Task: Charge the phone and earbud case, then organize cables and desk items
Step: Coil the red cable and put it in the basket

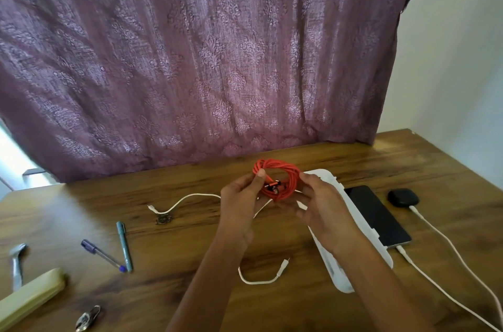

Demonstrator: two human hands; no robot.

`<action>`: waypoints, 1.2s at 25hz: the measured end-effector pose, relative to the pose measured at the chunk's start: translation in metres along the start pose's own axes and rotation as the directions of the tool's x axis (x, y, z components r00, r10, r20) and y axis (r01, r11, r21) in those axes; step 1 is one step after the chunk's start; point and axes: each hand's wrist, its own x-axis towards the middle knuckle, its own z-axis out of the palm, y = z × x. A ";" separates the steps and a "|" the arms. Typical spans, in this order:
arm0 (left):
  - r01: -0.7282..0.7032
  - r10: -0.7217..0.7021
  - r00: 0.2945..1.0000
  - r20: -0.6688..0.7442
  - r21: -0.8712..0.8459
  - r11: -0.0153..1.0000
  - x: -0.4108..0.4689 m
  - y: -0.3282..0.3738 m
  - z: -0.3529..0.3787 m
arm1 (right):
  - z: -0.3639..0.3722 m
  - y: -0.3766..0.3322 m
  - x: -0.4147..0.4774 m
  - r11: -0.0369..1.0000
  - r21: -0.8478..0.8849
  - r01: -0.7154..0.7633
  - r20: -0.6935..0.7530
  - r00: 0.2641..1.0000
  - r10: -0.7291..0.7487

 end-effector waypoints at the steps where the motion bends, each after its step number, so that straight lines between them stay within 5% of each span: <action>1: 0.018 -0.018 1.000 0.004 -0.018 1.000 0.001 -0.002 0.000 | -0.003 0.000 0.001 0.999 -0.035 0.011 -0.016 1.000 -0.011; 5: 0.092 -0.093 0.995 0.040 0.033 0.995 0.003 -0.015 0.009 | -0.028 0.002 0.003 0.956 -0.284 0.077 -0.111 0.987 -0.112; 9: 0.041 -0.060 0.996 0.065 0.259 0.965 0.002 -0.031 0.027 | -0.063 -0.002 0.001 0.933 -0.359 0.032 -0.220 0.968 -0.118; 13: -0.193 0.114 0.979 0.167 0.608 0.770 0.005 -0.050 0.047 | -0.094 -0.013 0.004 0.976 -0.139 -0.167 -0.272 0.954 0.125; 16: -0.300 0.083 0.942 0.325 0.705 0.643 0.010 -0.064 0.053 | -0.114 -0.017 0.010 0.953 -0.241 -0.183 -0.318 0.943 0.101; 23: 0.136 -0.194 0.979 0.062 0.512 0.848 0.028 -0.087 0.076 | -0.139 0.006 0.019 0.852 -0.485 -0.196 -0.416 0.909 -0.028; 30: 0.014 -0.197 0.967 0.159 0.744 0.668 0.054 -0.086 0.089 | -0.147 0.023 0.021 0.617 -0.768 -0.174 -0.389 0.891 -0.233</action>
